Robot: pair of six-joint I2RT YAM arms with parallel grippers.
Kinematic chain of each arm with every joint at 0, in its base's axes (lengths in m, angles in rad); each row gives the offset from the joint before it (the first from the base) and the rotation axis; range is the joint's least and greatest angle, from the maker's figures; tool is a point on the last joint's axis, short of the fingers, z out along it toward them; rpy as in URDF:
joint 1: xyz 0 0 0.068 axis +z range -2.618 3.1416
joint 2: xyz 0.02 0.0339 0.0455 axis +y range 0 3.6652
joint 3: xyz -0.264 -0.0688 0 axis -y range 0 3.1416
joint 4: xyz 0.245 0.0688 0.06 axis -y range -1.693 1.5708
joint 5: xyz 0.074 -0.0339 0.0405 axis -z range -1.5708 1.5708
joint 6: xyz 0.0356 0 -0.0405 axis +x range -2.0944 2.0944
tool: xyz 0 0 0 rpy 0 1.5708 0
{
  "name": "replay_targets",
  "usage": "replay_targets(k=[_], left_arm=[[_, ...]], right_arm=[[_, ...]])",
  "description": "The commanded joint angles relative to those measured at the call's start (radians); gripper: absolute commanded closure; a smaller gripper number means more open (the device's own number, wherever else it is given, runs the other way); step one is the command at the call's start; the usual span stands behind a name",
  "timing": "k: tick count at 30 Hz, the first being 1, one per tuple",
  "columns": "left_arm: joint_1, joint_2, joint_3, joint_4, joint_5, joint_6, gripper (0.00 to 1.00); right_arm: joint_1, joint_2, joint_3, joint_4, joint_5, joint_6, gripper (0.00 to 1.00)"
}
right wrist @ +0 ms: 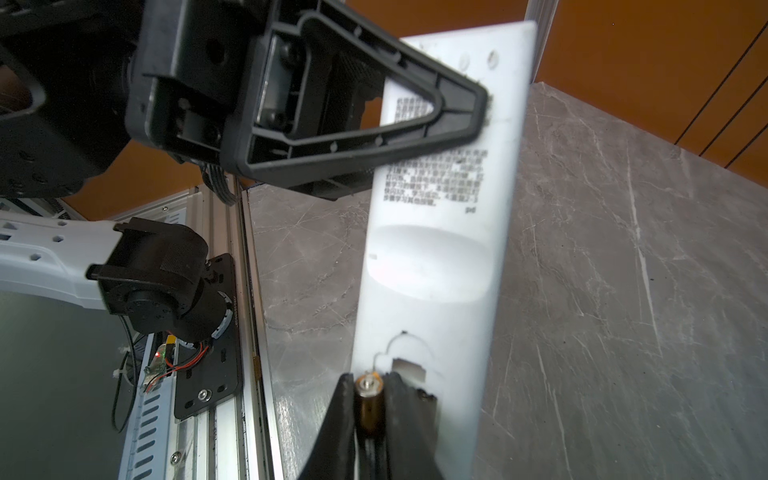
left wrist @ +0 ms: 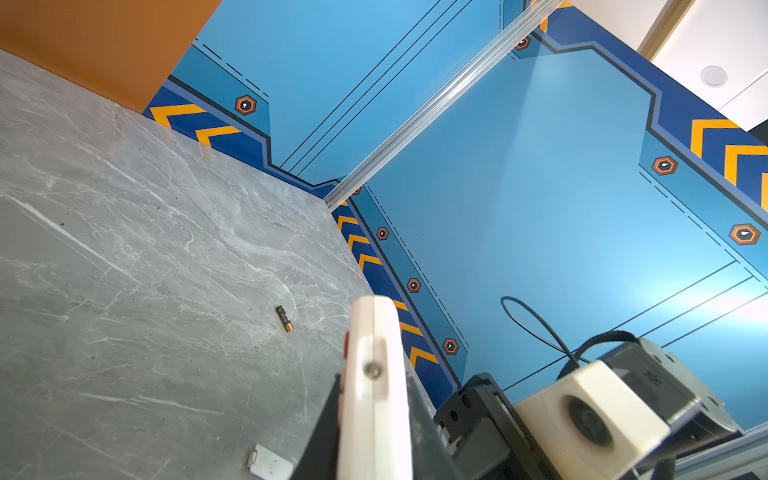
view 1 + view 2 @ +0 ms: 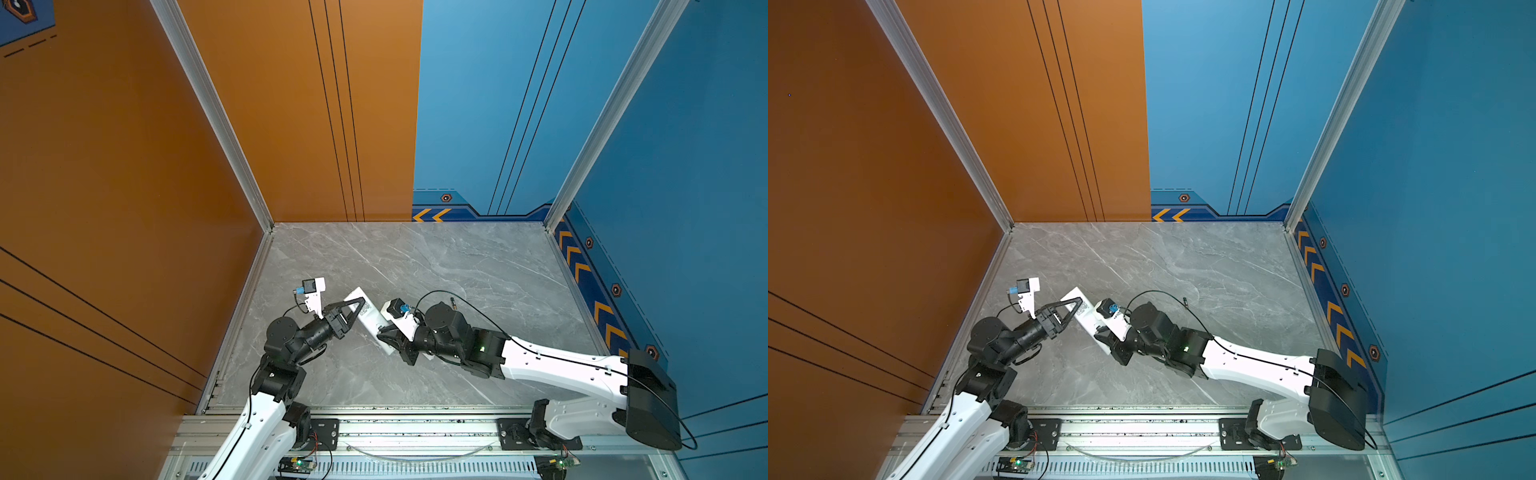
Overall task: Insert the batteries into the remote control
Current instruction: 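Align the battery end with the compartment slot using the right gripper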
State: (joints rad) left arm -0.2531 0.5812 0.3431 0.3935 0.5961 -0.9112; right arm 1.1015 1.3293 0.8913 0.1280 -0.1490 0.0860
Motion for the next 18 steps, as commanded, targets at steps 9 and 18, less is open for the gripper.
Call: replay_targets(k=[9,18], left_arm=[[0.010,-0.024,-0.003,0.039,0.044,-0.019,1.00],[0.012,-0.027,0.000,0.039,0.048,-0.020,1.00]], right_arm=[[0.000,0.002,0.017,0.044,0.046,0.026,0.89],[0.000,0.000,0.009,0.052,0.044,0.027,0.85]])
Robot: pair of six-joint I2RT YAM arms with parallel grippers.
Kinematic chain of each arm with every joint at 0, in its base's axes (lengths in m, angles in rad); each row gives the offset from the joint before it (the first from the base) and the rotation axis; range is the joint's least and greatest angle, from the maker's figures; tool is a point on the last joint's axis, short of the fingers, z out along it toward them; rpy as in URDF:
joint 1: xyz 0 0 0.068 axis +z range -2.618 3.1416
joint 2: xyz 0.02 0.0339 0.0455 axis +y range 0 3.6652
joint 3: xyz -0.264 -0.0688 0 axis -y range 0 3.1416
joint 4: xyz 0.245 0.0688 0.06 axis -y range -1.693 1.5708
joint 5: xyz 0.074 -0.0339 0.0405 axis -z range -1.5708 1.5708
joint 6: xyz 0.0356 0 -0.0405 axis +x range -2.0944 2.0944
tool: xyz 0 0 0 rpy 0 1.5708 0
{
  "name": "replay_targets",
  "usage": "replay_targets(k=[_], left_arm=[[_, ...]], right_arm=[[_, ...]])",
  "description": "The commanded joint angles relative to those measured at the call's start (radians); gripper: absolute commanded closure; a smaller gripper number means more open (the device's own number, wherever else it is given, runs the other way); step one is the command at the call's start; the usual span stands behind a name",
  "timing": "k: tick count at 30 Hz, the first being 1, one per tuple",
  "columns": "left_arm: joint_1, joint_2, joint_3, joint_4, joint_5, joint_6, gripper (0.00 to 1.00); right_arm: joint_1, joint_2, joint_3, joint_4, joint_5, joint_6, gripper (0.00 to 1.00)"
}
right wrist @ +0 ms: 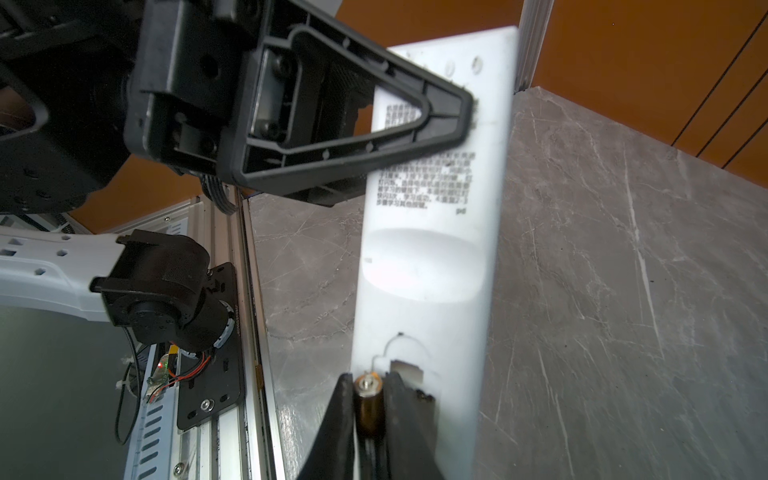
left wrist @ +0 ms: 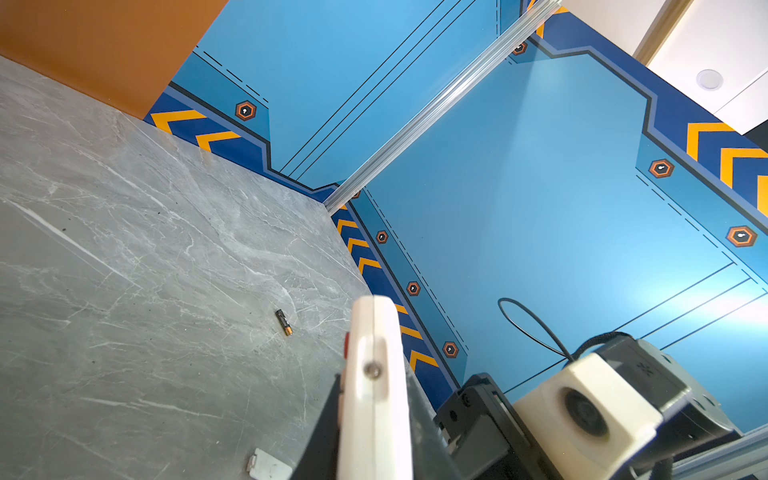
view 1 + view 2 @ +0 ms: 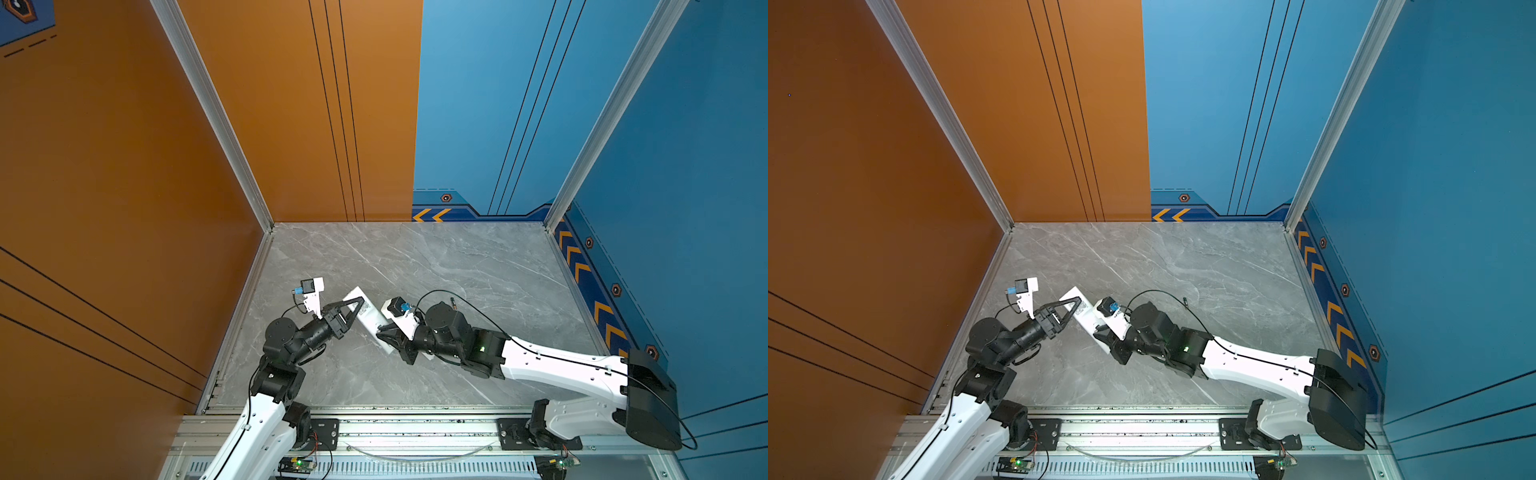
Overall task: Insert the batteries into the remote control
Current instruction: 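Align the battery end with the compartment slot using the right gripper, then push the battery down into the compartment with the right gripper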
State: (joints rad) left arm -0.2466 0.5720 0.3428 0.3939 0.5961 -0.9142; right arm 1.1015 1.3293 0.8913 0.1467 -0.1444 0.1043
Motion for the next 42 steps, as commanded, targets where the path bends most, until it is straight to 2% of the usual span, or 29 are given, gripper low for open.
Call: replay_targets(k=[1,5,16,33,42], left_arm=[[0.006,-0.018,0.000,0.039,0.049,-0.016,1.00],[0.007,-0.020,0.000,0.039,0.050,-0.018,1.00],[0.012,-0.020,0.000,0.038,0.053,-0.020,1.00],[0.019,-0.018,0.001,0.031,0.057,-0.020,1.00],[0.023,-0.019,0.007,0.008,0.057,-0.008,1.00]], right_arm=[[-0.001,0.000,0.008,0.034,0.040,0.009,0.84],[0.000,-0.004,0.002,0.038,0.039,0.010,0.82],[0.000,-0.020,-0.011,0.028,0.050,0.006,0.85],[0.005,-0.028,0.006,-0.099,0.088,-0.090,0.85],[0.034,-0.018,0.058,-0.249,0.208,-0.167,0.86]])
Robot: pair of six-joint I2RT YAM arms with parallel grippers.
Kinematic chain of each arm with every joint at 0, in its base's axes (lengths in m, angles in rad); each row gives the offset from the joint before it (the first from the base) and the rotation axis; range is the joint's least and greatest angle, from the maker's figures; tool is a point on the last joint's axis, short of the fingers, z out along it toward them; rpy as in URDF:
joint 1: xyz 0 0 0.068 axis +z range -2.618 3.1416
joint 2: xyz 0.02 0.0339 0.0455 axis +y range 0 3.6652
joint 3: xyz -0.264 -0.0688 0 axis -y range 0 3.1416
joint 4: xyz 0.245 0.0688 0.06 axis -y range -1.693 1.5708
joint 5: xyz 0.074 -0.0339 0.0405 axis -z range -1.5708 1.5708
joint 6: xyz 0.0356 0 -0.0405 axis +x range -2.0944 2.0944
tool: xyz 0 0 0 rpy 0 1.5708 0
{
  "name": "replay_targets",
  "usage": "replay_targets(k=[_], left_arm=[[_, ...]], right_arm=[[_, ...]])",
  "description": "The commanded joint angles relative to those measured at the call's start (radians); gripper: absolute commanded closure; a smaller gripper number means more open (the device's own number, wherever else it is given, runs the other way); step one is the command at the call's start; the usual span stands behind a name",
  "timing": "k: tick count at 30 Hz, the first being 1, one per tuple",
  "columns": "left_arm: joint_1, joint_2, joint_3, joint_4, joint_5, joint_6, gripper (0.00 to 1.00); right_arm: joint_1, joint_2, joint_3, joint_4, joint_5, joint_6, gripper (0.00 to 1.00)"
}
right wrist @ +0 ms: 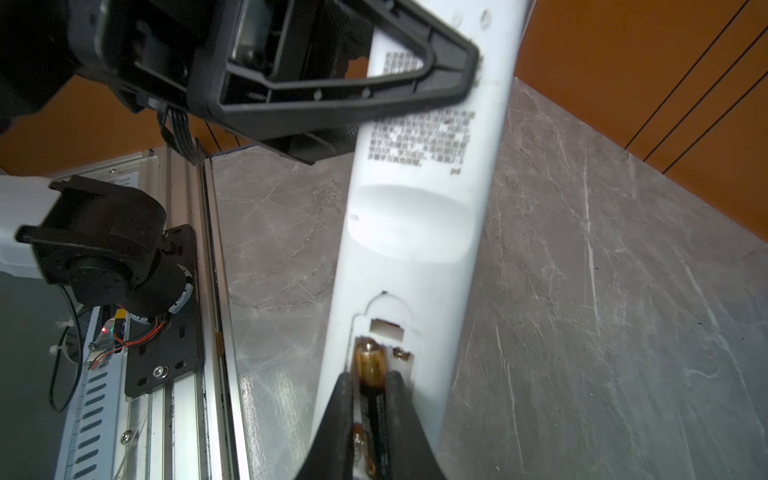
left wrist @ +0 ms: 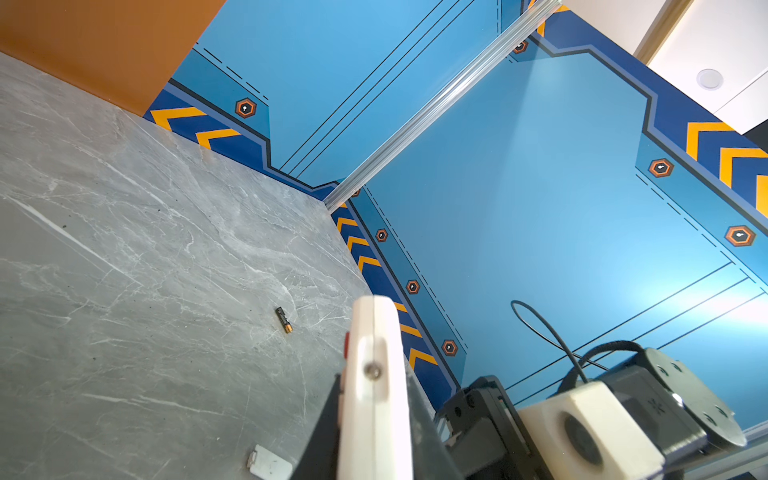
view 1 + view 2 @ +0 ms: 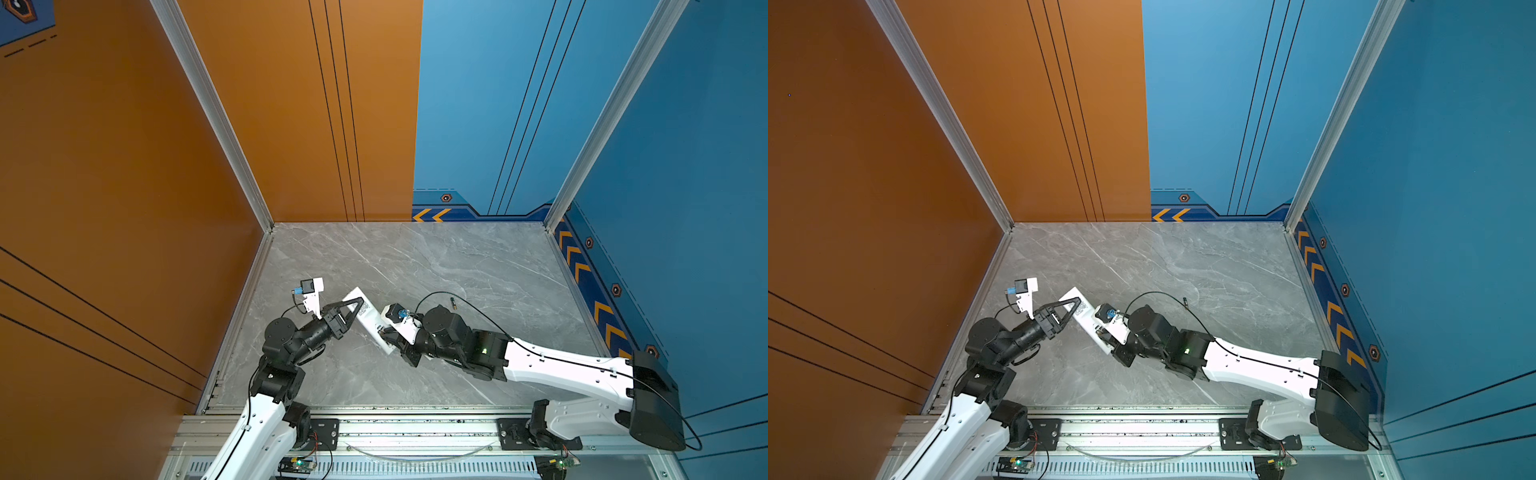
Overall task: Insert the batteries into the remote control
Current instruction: 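Push the battery down into the compartment with the right gripper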
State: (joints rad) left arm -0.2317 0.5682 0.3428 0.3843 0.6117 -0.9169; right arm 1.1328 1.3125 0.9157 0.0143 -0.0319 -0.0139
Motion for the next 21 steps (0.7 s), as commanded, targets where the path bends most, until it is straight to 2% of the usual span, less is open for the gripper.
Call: replay_targets(k=[1,21], left_arm=[[0.008,-0.014,0.007,0.018,0.041,-0.003,1.00],[0.008,0.000,0.012,0.018,0.047,0.001,1.00]], right_arm=[[0.005,0.000,0.041,-0.134,0.108,-0.058,0.86],[0.048,0.232,0.250,-0.340,0.333,-0.083,0.88]])
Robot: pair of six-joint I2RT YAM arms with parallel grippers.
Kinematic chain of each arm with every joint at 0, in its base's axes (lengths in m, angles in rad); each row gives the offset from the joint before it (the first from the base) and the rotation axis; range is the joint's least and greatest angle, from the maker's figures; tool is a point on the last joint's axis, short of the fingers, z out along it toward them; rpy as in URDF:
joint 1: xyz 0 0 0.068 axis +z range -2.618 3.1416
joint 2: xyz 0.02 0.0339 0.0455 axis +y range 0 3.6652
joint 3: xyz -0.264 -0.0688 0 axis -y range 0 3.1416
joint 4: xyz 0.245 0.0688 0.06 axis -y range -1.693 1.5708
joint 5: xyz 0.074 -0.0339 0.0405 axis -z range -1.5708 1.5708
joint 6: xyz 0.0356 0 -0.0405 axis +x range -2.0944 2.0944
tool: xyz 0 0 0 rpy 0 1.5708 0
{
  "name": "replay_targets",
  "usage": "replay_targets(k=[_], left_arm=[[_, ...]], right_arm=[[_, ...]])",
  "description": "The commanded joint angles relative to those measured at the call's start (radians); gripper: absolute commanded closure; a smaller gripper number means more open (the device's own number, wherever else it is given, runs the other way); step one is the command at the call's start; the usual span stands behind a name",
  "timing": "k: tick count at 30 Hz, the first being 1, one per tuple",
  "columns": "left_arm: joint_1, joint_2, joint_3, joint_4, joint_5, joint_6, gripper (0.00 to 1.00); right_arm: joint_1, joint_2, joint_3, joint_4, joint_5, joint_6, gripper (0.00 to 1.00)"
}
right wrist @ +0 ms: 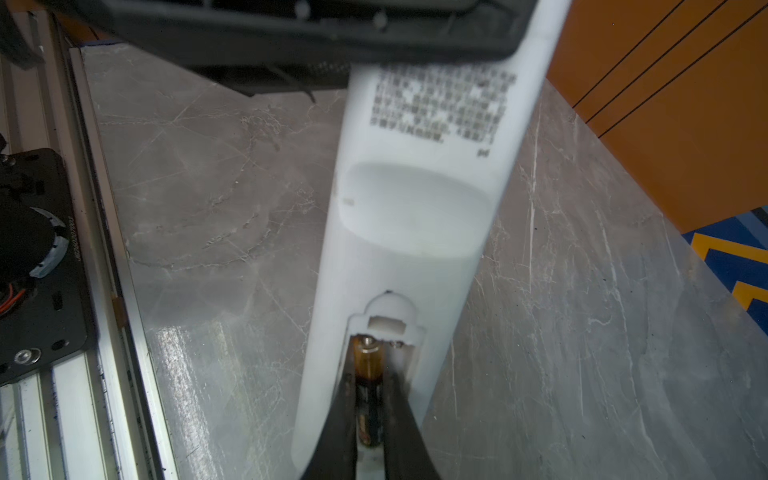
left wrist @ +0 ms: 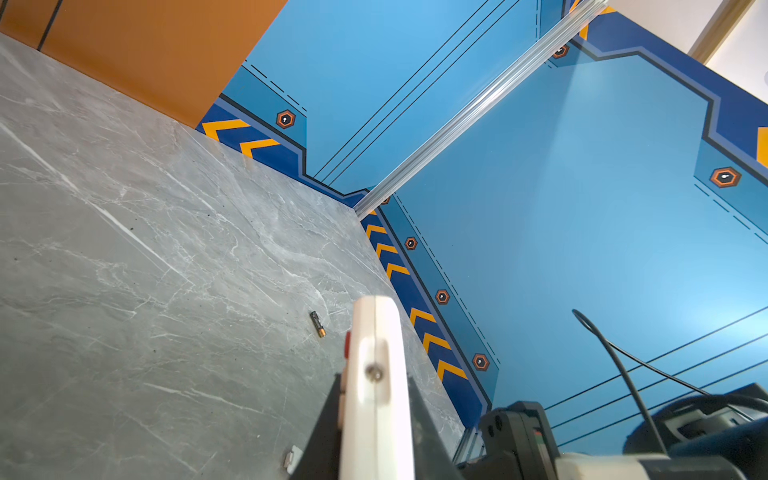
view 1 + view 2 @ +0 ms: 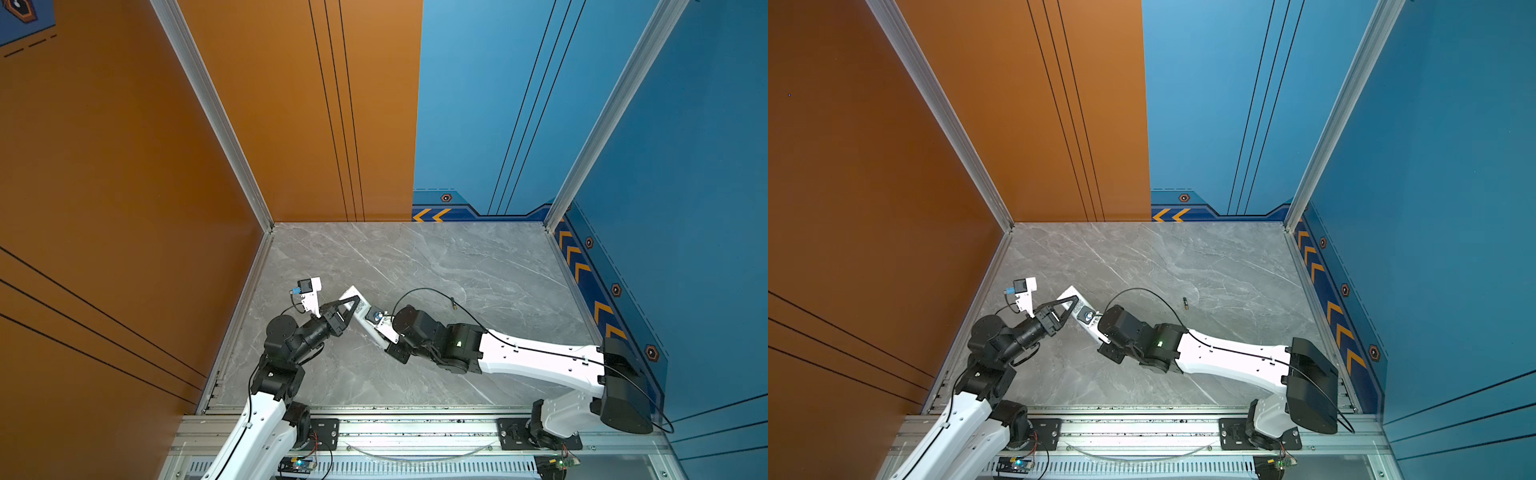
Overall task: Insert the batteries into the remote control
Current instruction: 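Push the battery down into the compartment with the right gripper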
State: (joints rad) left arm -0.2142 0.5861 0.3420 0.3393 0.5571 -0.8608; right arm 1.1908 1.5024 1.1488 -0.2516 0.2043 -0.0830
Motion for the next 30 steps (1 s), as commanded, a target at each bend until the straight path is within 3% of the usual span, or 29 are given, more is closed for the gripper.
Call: replay_targets(k=[1,13,22,30], left_arm=[[-0.010,-0.016,0.010,0.063,0.102,-0.054,1.00],[-0.009,-0.016,0.006,0.051,0.100,-0.046,1.00],[-0.008,-0.028,0.006,-0.009,0.079,-0.013,1.00],[-0.006,-0.034,0.009,-0.010,0.088,-0.015,1.00]], right_arm=[[-0.008,0.048,0.024,-0.075,0.106,-0.013,0.88],[0.009,0.070,0.027,-0.039,0.152,0.034,0.96],[0.003,-0.075,-0.121,0.134,0.067,0.064,0.98],[-0.008,-0.077,-0.135,0.152,-0.002,0.074,0.94]])
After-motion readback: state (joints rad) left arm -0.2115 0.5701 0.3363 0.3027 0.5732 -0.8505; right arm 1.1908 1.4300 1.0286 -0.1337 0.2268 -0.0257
